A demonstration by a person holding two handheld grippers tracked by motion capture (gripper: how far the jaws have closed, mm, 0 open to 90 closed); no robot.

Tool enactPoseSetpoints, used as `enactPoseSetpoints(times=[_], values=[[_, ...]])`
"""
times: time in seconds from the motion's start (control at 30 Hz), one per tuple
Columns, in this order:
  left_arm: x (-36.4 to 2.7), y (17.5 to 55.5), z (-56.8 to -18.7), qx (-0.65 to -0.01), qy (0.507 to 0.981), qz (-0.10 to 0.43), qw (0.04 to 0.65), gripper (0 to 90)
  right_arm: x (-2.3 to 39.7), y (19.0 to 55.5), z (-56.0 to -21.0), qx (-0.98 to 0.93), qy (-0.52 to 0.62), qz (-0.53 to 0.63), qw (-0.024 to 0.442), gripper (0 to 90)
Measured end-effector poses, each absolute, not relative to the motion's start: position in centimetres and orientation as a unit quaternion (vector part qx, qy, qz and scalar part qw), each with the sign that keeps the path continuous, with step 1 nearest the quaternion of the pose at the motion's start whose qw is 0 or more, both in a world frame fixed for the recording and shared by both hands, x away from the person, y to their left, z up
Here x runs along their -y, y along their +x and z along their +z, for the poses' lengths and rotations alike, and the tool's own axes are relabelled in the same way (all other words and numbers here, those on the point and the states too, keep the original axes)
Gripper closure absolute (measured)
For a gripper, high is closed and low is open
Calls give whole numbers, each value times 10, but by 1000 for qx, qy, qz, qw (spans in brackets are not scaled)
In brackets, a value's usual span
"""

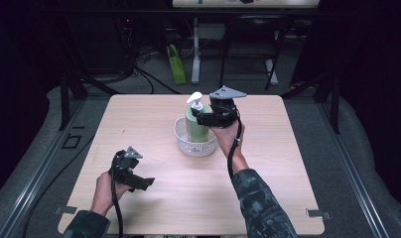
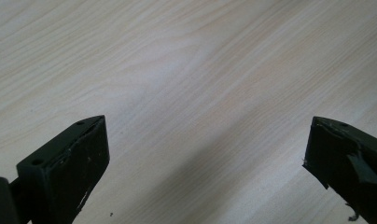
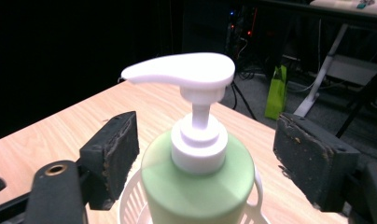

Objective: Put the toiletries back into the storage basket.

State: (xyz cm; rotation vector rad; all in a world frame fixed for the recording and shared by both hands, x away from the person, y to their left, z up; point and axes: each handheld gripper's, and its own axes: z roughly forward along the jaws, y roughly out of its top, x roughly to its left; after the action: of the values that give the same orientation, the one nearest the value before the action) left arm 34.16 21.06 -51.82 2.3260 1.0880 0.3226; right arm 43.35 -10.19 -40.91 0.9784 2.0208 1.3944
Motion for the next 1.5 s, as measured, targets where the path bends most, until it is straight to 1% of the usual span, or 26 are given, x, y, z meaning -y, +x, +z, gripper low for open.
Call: enactPoseSetpoints(times=[0.3, 0.4, 0.43, 0.6, 0.9, 1.33, 1.5], values=[[-210, 341, -518, -405, 865, 120, 272, 0, 112, 422, -406, -753, 355, 497, 242, 123], [-210, 341, -518, -405, 865, 121, 272, 0, 118, 415, -406, -758, 358, 488, 243, 57], [-210, 341, -518, -405, 865, 121, 271, 0, 119, 414, -406, -760, 357, 485, 245, 52], [-210, 341, -518, -405, 865, 121, 270, 0, 126, 405, -403, -764, 354, 479, 247, 38], [-210, 341, -518, -405, 865, 122, 270, 0, 147, 384, -402, -773, 363, 465, 233, 13], [-209, 341, -518, -404, 866, 123, 268, 0, 181, 345, -410, -778, 383, 444, 224, 1], [-209, 341, -518, -405, 866, 122, 268, 0, 197, 327, -419, -779, 399, 433, 216, 0]])
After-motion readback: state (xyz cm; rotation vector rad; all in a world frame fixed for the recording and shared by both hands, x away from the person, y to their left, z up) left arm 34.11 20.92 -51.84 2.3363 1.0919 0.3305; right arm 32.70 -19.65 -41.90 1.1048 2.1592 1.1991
